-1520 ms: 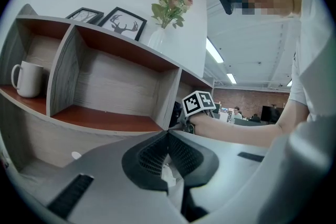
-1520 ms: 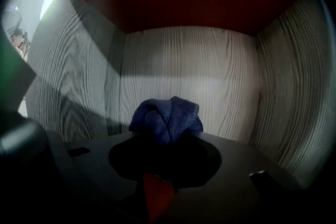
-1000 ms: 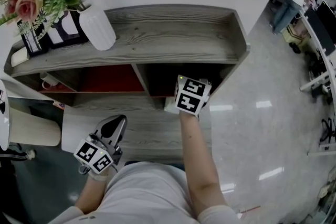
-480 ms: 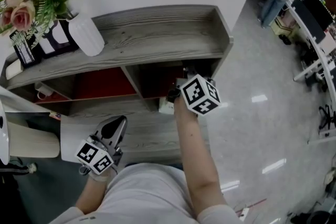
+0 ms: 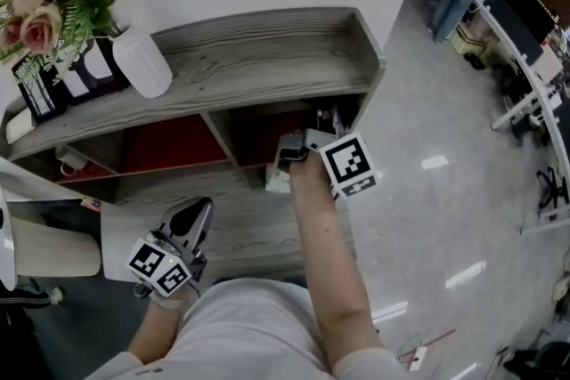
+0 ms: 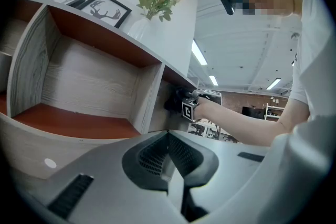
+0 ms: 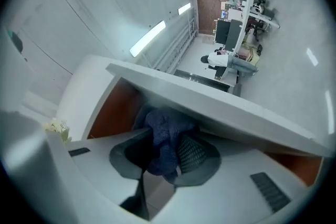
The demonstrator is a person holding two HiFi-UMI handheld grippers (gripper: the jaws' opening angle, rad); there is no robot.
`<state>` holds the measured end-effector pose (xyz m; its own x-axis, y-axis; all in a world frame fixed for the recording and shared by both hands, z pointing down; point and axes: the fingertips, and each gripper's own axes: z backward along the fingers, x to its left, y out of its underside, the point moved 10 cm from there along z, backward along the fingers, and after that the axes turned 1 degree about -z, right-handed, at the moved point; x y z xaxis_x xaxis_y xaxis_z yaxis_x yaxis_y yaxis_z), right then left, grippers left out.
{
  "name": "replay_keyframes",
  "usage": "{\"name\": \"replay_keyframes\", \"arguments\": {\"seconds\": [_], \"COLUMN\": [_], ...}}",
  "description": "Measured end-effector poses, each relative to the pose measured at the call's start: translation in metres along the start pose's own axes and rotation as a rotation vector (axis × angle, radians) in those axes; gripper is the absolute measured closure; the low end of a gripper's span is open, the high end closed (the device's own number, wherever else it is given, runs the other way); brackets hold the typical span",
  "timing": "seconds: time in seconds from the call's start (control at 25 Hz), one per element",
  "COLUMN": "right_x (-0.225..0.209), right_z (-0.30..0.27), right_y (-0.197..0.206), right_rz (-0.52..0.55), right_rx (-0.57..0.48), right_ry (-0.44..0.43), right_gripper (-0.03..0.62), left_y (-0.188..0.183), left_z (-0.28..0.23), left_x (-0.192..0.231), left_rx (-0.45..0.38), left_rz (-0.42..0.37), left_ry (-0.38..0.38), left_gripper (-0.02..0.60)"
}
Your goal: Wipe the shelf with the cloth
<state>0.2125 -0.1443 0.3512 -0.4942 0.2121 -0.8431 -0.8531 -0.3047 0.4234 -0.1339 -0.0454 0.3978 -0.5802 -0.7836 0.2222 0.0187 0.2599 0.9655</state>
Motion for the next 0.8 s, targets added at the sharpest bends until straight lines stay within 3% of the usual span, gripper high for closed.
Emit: {"name": "replay_keyframes", "arguments": {"seconds": [0.48,0.8], "right_x": [0.002,-0.022], "right_z": [0.051,0.073], "right_y": [-0.009,-0.002], "right_rz": [-0.148,-0.208], "right_rx": [-0.009,0.021], "right_ry": [0.004,0.053], "right_gripper": [0.485,0.485], "left_y": [0.007,0.011], "left_z": [-0.007,-0.001], "left_x": [-0.009,-0.015], "left_rx": [0.018,0.025], "left_rz": [0.005,0.009], "left_ry": [0.074,0.068], "left_gripper": [0.566,0.566]}}
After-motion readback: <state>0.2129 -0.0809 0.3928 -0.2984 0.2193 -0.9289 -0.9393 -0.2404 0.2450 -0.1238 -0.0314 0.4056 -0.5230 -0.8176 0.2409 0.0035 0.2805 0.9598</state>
